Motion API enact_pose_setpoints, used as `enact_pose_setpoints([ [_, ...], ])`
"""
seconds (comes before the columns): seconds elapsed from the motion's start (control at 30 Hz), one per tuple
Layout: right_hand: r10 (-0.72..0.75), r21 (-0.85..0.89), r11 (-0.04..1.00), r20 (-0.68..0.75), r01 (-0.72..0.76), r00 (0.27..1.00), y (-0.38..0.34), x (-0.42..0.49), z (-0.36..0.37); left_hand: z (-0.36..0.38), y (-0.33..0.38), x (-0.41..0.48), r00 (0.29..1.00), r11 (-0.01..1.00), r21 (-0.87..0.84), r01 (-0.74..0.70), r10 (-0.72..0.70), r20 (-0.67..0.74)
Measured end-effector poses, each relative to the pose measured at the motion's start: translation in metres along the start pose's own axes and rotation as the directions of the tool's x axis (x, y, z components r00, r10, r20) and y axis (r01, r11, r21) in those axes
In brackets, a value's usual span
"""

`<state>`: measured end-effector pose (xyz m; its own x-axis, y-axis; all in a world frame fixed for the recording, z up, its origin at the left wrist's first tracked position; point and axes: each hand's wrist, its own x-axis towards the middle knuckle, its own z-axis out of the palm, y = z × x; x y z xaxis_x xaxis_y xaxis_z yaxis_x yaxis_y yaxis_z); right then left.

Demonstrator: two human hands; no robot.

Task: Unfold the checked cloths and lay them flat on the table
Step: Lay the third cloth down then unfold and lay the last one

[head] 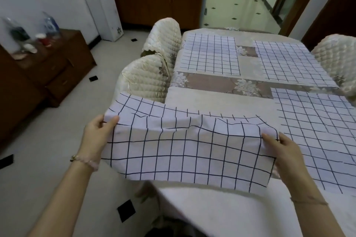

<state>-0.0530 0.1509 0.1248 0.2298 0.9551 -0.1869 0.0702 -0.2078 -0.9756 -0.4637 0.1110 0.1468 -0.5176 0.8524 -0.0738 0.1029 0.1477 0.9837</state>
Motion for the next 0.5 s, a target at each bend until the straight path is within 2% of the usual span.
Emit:
enact_pose_setpoints([
  [0.2,-0.042,-0.043,0.998,0.072,0.046,0.996,-0.005,-0.004,0.069,-0.067,-0.007,0.02,0.993,0.998,-0.07,0.005,-0.013,-0.121],
  [0.5,-0.044,-0.029,0.999,0.035,0.045,0.998,-0.001,-0.053,0.206,-0.183,-0.051,0.087,0.994,0.993,-0.067,0.1,-0.103,-0.044],
])
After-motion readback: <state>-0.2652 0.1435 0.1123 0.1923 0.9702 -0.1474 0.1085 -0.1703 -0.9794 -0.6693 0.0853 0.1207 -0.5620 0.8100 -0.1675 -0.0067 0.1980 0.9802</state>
